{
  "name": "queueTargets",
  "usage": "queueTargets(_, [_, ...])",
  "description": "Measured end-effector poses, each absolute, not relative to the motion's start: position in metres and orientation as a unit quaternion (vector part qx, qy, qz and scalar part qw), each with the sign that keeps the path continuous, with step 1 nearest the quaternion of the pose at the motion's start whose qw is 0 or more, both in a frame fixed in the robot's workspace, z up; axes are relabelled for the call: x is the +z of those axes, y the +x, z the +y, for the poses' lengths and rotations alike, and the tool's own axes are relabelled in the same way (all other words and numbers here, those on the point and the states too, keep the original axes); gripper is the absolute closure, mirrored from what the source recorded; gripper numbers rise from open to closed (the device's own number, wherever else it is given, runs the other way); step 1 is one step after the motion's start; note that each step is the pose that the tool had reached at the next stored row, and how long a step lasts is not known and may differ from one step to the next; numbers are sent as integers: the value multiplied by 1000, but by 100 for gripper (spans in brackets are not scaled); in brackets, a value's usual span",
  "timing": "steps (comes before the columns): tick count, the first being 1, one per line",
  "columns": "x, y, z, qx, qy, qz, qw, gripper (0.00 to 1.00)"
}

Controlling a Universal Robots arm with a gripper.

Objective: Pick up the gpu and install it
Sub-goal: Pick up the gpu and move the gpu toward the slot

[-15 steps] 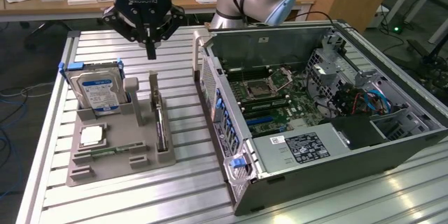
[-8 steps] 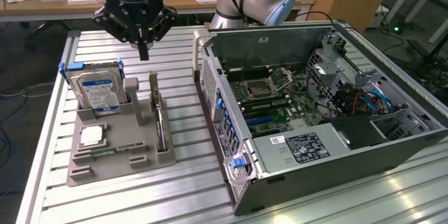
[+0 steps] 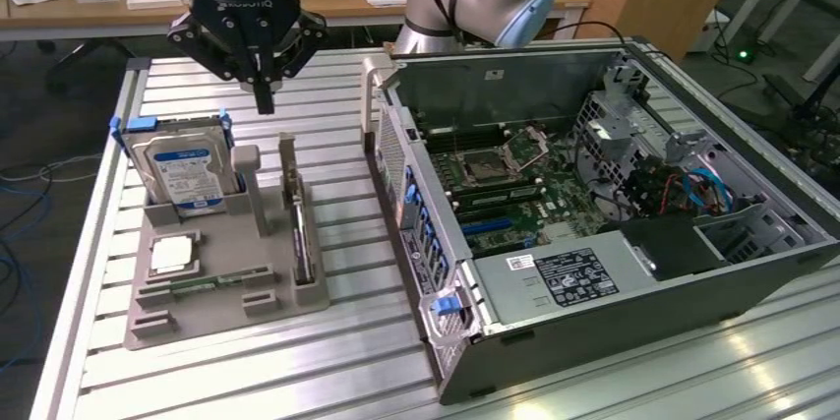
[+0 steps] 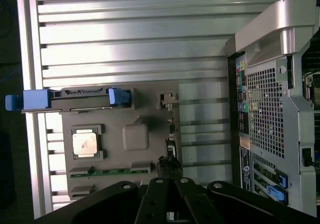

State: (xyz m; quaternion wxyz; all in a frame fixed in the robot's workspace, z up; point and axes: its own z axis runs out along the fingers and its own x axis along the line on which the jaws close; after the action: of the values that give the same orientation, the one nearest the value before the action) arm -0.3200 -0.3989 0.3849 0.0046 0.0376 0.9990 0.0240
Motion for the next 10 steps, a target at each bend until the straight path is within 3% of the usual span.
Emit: queueTargets(10, [385, -320, -399, 24, 38, 999, 5, 89])
